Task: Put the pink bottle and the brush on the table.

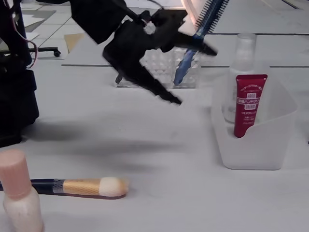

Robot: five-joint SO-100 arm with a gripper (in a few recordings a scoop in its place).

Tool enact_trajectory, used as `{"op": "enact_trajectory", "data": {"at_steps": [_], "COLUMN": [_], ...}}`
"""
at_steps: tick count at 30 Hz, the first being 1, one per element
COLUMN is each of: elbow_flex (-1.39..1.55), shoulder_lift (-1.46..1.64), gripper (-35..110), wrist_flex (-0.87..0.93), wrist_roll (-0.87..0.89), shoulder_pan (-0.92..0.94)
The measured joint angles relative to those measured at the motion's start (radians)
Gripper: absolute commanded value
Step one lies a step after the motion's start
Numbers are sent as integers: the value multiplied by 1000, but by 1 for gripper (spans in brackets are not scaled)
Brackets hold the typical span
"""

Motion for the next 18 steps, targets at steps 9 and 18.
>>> {"op": "enact_trajectory", "data": {"at_steps": [9, 18], "elbow_flex": [163, 437], "shoulder_lift": [135, 356], "gripper": [35, 19], "wrist_flex": [-198, -307], "wrist_roll": [328, 457], "shoulder_pan": [-123, -232]}}
